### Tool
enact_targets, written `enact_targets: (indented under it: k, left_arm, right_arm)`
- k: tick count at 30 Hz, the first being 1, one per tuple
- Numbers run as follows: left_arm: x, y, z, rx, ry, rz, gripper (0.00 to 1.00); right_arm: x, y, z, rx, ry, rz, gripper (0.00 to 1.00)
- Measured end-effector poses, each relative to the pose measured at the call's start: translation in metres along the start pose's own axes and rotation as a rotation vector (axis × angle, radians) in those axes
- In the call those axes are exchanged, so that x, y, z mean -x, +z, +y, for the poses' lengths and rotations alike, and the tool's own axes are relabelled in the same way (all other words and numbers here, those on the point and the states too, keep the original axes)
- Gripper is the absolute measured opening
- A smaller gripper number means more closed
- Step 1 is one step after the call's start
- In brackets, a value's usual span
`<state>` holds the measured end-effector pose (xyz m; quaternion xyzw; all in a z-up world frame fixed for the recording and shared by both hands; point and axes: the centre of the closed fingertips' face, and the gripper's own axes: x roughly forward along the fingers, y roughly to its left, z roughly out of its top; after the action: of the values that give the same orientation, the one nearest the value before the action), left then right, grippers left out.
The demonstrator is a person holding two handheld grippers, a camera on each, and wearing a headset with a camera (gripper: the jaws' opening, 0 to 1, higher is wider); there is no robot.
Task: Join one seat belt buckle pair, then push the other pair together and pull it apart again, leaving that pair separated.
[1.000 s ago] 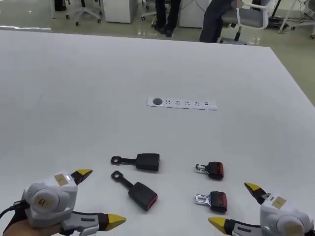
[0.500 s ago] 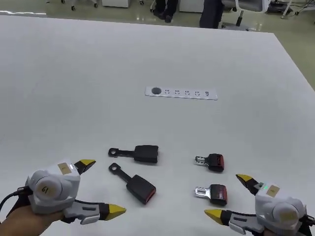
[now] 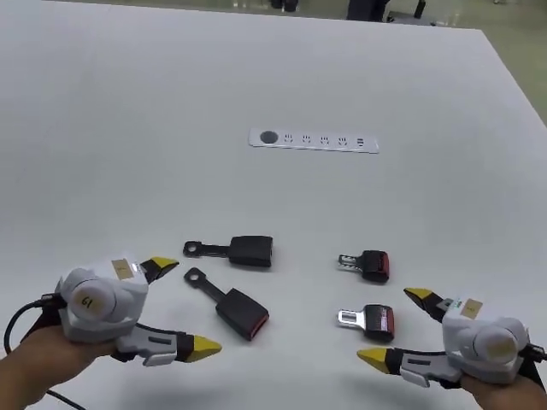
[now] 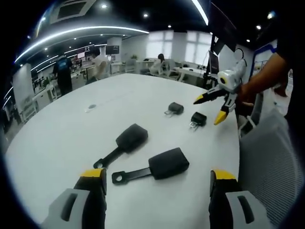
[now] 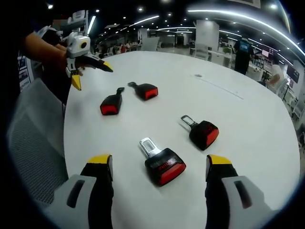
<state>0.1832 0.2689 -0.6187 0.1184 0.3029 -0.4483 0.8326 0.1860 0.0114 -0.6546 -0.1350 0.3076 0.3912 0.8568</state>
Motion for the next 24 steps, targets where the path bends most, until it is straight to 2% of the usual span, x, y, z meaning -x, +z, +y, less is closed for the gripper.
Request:
enact_targets:
  k: [3, 7, 10, 12, 17, 24]
  left_arm:
    - [-0.004, 0.002, -0.003, -0.035, -0.023, 0.025, 0.9]
    - [-0.01, 0.005, -0.003, -0.054, -0.056, 0.042, 0.89]
    - [-0.014, 0.008, -0.005, -0.071, -0.076, 0.046, 0.89]
    - [-0.016, 0.006, -0.005, -0.117, -0.083, 0.063, 0.89]
    - [-0.022, -0.001, -0.008, -0.169, -0.134, 0.092, 0.87]
    - [-0.037, -0.008, -0.011, -0.254, -0.22, 0.127, 0.73]
  right_arm:
    - [-0.002, 0.001, 0.001, 0.001, 0.015, 0.006, 0.8]
    - [-0.008, -0.003, -0.003, -0.002, 0.034, 0.02, 0.79]
    - [-0.01, -0.002, 0.001, 0.005, 0.056, 0.028, 0.79]
    - [-0.011, -0.001, 0.001, 0.013, 0.066, 0.032, 0.78]
    - [-0.016, -0.003, -0.001, 0.015, 0.097, 0.043, 0.77]
    - [-0.021, -0.007, 0.002, 0.018, 0.143, 0.072, 0.73]
